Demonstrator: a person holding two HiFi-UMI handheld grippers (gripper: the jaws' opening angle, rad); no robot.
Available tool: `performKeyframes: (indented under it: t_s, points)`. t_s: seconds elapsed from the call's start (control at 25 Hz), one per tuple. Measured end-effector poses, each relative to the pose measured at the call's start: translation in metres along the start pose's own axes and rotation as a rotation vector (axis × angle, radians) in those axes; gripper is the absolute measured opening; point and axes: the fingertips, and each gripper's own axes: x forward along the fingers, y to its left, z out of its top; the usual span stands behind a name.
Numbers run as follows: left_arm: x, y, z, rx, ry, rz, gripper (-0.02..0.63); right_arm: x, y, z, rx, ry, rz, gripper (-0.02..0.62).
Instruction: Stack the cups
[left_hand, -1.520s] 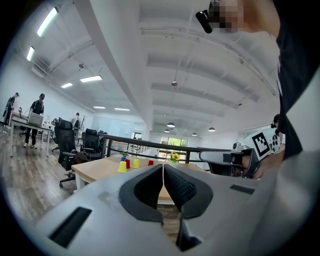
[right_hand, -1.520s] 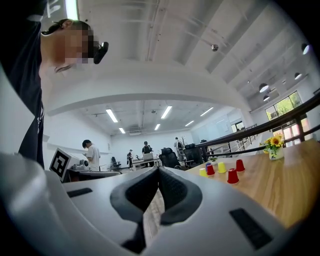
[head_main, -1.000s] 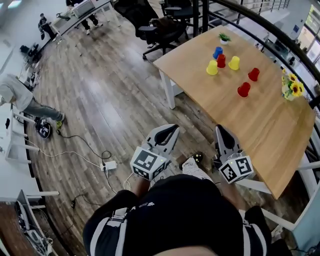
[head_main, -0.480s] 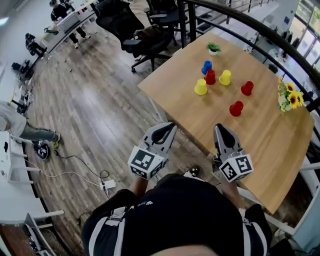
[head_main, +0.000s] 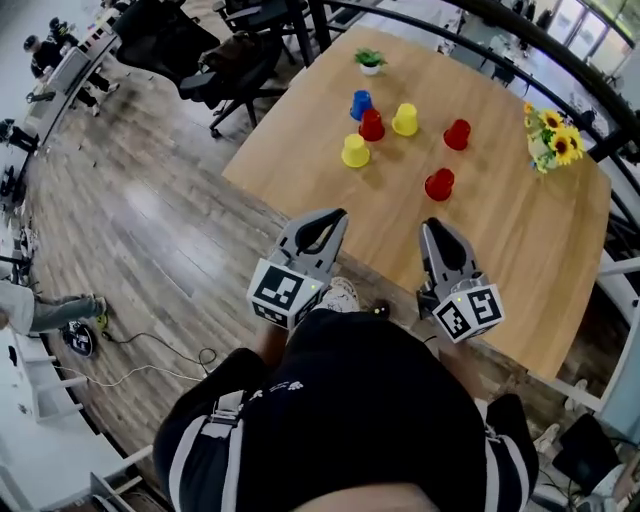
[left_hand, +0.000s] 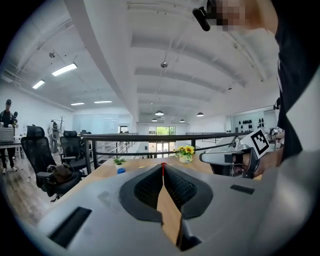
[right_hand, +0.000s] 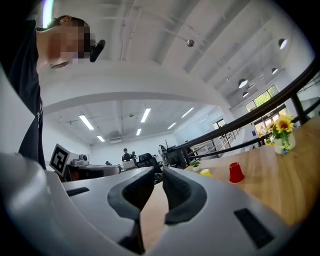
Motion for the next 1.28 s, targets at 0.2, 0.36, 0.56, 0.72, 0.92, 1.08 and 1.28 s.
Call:
performKeyframes:
  t_s: [0.2,0.36,0.56,0.72,0.92,1.08,1.28]
  points:
    - [0.03,0.016,-0.001,0.005,-0.003,-0.083,0.017,0.006,-0.016,0.001,-0.009,-0.011,-0.093,0.058]
    - [0.057,0.039,0.007,0.007,-0.017,-0.16,0.017,0.026,-0.026,0.005,-0.02,-0.021,-0.172,0.067]
    - [0.084,0.085,0.018,0.025,-0.027,-0.234,0.017,0.078,-0.027,0.003,-0.041,0.001,-0.229,0.081]
    - [0.098,0.125,0.016,0.026,-0.022,-0.246,0.017,0.126,-0.025,-0.014,-0.038,0.057,-0.225,0.095]
    - [0.107,0.172,0.005,0.012,-0.003,-0.241,0.017,0.182,-0.022,-0.05,-0.072,0.168,-0.197,0.151]
    - [0.112,0.197,0.003,0.001,0.008,-0.265,0.017,0.215,-0.025,-0.076,-0.099,0.248,-0.217,0.203]
    - [0.117,0.218,0.003,0.015,0.01,-0.3,0.017,0.246,-0.041,-0.104,-0.118,0.318,-0.276,0.29]
